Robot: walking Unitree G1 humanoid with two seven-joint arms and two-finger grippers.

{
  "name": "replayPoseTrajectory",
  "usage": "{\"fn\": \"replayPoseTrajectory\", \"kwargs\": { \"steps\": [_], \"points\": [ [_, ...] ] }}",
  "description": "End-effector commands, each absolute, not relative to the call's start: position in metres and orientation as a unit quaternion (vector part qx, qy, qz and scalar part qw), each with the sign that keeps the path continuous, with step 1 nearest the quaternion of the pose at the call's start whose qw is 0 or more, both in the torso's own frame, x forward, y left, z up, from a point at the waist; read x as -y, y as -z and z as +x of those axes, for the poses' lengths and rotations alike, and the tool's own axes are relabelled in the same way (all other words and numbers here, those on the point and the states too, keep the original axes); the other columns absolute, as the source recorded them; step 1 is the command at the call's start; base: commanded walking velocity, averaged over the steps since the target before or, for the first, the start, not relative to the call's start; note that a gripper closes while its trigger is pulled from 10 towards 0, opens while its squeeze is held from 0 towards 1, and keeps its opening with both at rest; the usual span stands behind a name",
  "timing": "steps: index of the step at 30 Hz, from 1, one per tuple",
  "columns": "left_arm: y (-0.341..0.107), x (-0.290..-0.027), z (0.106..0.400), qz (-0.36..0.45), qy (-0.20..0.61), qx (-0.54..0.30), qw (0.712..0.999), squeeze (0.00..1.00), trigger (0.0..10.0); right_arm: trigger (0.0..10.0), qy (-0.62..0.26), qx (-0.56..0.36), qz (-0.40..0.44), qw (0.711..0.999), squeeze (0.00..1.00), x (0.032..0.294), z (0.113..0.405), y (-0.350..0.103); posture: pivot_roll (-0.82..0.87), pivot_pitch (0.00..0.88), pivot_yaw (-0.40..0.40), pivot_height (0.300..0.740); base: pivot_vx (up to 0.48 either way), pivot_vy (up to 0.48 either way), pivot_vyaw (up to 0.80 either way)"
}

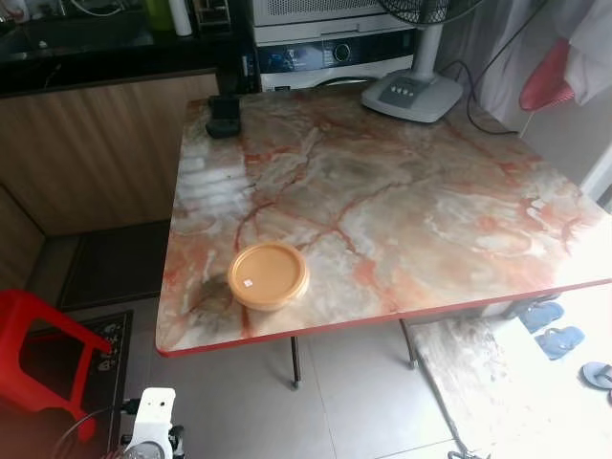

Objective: Restocking fridge

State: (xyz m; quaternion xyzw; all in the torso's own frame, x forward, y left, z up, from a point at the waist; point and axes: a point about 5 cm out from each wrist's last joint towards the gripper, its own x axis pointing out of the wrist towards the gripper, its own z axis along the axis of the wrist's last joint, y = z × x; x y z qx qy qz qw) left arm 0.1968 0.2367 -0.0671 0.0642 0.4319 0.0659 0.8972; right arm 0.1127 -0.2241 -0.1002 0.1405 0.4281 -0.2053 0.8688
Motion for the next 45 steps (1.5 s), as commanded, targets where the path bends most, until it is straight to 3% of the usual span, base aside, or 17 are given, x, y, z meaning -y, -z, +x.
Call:
{"fn": "replayPoseTrajectory", "kwargs": {
  "steps": [1,8,9,10,12,19,25,35,45],
  "points": [
    [0.067,-0.243,0.193,0.068,-0.077,-0.431,0.897,0.0,10.0,10.0,0.207,-0.413,0.152,0.874,0.0,0.222,0.114,0.099,0.01,0.039,0.007,0.74,0.0,0.0,0.0],
    [0.067,-0.244,0.193,0.062,-0.081,-0.428,0.898,0.0,10.0,10.0,0.209,-0.352,0.165,0.897,0.0,0.225,0.125,0.091,0.01,0.044,0.019,0.74,0.0,0.0,0.0],
    [0.067,-0.246,0.192,0.065,-0.081,-0.43,0.897,0.0,10.0,10.0,0.186,-0.266,0.133,0.936,0.0,0.244,0.166,0.065,0.0,0.046,0.02,0.74,0.0,0.0,0.0],
    [0.067,-0.247,0.191,0.066,-0.081,-0.431,0.896,0.0,10.0,10.0,0.176,-0.21,0.114,0.955,0.0,0.256,0.191,0.046,0.0,0.047,0.022,0.74,0.0,0.0,0.0],
    [0.068,-0.249,0.189,0.067,-0.083,-0.434,0.895,0.0,10.0,10.0,0.15,-0.141,0.083,0.975,0.0,0.263,0.212,0.022,0.01,0.051,0.022,0.74,0.0,0.0,0.0],
    [0.068,-0.257,0.182,0.071,-0.086,-0.441,0.89,0.0,10.0,10.0,0.157,-0.101,0.095,0.978,0.0,0.27,0.21,0.015,0.0,0.055,0.02,0.74,0.0,0.0,0.0],
    [0.07,-0.259,0.177,0.067,-0.091,-0.447,0.888,0.0,10.0,10.0,0.133,-0.207,0.08,0.966,0.0,0.265,0.197,0.038,0.02,0.051,0.007,0.74,0.0,0.0,0.0],
    [0.074,-0.256,0.17,0.054,-0.095,-0.454,0.884,0.0,10.0,10.0,0.084,-0.442,0.032,0.892,0.0,0.241,0.15,0.085,0.06,0.024,-0.017,0.74,0.0,0.0,0.0],
    [0.08,-0.253,0.16,0.057,-0.091,-0.468,0.877,0.0,10.0,10.0,0.072,-0.467,0.033,0.881,0.0,0.227,0.141,0.093,0.06,0.038,-0.016,0.74,0.0,0.118,0.0]
  ]
}}
